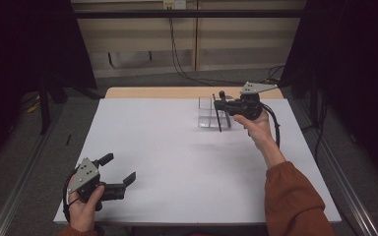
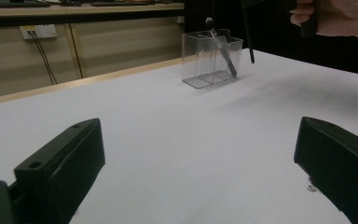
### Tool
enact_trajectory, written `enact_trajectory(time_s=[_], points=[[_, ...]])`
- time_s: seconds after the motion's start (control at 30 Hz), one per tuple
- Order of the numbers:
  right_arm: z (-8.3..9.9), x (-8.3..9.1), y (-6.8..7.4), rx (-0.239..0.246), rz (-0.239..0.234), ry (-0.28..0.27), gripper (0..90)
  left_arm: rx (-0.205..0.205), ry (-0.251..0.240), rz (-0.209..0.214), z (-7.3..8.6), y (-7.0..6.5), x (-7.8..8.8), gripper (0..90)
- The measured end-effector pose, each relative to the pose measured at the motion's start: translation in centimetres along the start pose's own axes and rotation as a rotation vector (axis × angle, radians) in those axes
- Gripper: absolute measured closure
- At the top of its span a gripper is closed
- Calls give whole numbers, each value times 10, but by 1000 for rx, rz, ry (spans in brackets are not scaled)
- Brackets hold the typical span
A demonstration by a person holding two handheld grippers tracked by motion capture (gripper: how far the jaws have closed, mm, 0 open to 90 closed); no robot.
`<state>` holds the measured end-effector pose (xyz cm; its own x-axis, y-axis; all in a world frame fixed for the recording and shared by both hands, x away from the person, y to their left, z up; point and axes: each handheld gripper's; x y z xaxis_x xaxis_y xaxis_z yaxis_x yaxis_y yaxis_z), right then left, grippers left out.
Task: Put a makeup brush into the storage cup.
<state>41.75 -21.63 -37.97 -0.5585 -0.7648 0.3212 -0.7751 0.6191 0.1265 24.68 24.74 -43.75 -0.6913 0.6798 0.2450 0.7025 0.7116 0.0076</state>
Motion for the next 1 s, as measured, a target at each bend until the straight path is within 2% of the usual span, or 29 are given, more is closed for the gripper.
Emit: enact_trajectory(time_s=[0.13,0.3,0.6,1.0], points=[[-2,0,1,21,11,9,862,1,0,0,0,0,0,17],[-8,3,-1,10,24,-21,862,9,14,-1,1,1,-1,17],[-28,9,2,26,34,-61,861,4,12,-1,1,1,-1,17],[-44,9,1,46,66,-82,861,10,10,0,1,1,-1,18]])
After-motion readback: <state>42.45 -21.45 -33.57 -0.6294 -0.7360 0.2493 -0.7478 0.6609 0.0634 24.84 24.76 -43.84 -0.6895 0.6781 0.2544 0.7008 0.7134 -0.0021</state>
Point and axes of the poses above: each handheld gripper's, and its own axes: x roughly backward along the jaws, z roughly out of its underside, y roughly to its left, and after that the axes turned 2 degrees about -x, right-handed
